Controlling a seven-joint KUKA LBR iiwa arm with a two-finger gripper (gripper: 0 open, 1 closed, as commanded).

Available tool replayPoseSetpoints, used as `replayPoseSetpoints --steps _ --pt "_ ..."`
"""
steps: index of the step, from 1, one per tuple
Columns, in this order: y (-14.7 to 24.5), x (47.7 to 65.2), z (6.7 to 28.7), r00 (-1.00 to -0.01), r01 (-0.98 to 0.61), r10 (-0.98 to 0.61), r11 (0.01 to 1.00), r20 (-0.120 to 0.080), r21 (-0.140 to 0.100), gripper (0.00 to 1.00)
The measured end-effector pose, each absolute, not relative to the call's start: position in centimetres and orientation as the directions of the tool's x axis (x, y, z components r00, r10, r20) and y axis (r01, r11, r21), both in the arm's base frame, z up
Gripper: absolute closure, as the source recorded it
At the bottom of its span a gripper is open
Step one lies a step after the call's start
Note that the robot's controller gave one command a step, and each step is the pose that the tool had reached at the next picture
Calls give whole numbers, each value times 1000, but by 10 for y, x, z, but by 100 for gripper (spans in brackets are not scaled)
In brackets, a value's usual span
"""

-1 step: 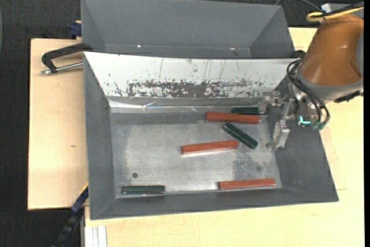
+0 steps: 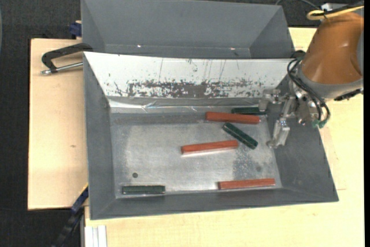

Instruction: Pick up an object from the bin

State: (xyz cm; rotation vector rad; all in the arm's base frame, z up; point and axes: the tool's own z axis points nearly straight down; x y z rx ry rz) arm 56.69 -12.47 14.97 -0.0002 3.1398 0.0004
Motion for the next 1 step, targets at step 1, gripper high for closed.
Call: replayPoseSetpoints --steps 1 --pt "-59 587 76 -1000 -23 -23 1000 -5 0 0"
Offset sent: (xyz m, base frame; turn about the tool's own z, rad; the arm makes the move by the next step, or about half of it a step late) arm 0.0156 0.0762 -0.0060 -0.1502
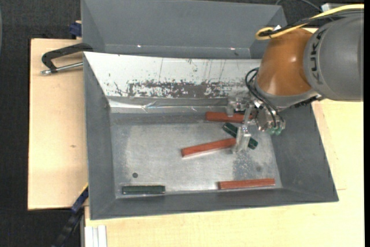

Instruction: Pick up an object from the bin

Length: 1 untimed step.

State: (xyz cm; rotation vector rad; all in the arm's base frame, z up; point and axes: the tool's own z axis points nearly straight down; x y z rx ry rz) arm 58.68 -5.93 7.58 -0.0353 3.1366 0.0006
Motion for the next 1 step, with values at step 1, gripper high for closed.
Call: replayPoseSetpoints --steps 1 --pt "-48 584 144 -989 -149 -149 989 -6 0 0"
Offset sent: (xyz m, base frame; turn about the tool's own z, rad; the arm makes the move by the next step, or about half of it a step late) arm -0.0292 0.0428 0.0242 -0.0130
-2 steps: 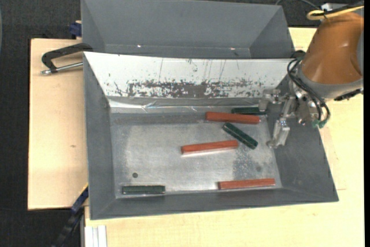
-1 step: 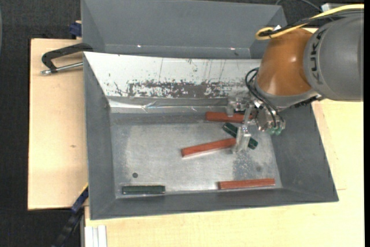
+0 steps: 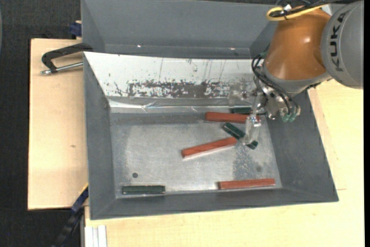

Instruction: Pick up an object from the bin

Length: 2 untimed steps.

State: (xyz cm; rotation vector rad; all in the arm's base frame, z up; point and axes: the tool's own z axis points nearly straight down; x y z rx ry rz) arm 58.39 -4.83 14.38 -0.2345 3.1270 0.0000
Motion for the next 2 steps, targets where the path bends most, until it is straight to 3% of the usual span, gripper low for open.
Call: replayPoseSetpoints --steps 1,2 --pt "-24 566 115 -998 -59 -59 998 -4 1 0" --pt "-12 563 87 -973 -231 -231 973 -1 1 0"
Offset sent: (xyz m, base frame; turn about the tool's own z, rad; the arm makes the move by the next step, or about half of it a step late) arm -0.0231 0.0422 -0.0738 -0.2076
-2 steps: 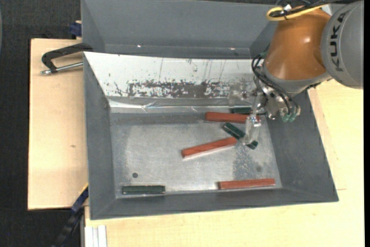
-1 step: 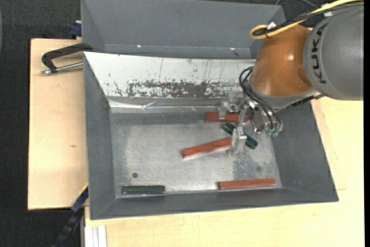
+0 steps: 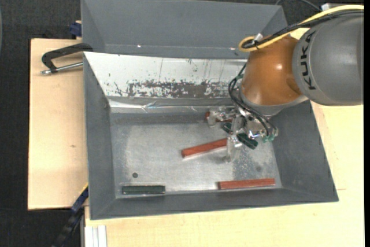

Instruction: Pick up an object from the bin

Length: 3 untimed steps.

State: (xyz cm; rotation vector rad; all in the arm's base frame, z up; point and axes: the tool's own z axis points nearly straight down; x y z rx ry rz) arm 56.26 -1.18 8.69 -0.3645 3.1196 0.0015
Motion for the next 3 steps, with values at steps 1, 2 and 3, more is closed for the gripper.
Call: replayPoseSetpoints --steps 1,2,3 --pt "3 561 71 -988 -156 -156 988 0 1 100" --pt "3 561 71 -988 -156 -156 988 0 1 100" --pt "3 561 72 -988 -156 -156 988 -1 1 100"
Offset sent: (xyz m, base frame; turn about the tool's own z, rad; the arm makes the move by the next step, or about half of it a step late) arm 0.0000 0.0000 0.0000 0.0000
